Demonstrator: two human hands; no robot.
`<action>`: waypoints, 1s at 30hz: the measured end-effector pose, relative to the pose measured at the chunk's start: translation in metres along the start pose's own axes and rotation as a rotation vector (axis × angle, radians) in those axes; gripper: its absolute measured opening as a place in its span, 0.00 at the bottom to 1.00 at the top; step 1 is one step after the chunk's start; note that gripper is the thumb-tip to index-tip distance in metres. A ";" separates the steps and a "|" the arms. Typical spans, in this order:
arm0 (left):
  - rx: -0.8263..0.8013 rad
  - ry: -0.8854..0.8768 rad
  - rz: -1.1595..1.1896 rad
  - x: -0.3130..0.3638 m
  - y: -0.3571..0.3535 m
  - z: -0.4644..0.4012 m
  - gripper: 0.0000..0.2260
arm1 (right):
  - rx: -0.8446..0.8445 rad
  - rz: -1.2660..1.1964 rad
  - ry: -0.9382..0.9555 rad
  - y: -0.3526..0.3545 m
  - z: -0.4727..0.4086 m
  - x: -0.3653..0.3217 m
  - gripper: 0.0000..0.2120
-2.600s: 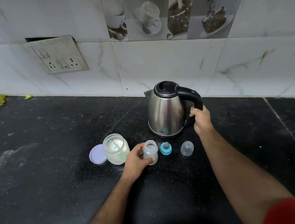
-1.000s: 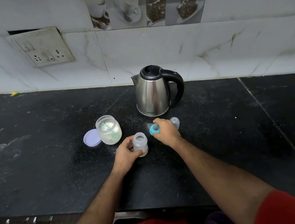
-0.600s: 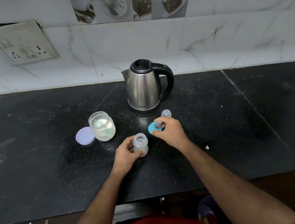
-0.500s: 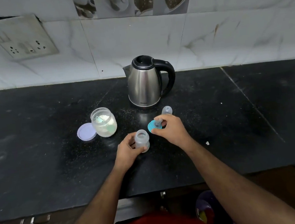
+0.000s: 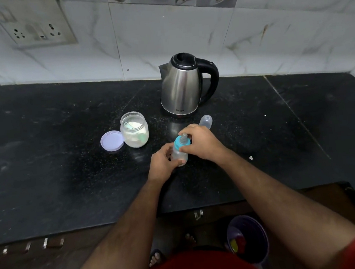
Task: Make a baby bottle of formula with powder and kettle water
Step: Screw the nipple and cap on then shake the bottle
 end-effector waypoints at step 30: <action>-0.007 0.023 -0.028 -0.010 0.001 -0.004 0.23 | -0.229 0.204 0.010 -0.009 -0.020 0.001 0.16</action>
Point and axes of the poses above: each hand's wrist, its own z-axis away from the middle knuckle, its own y-axis out of the back of the hand, x = y × z, the point moved 10 cm from there along -z, towards the middle knuckle, and after that the axes turned 4 degrees about x, right-handed, at the moved point
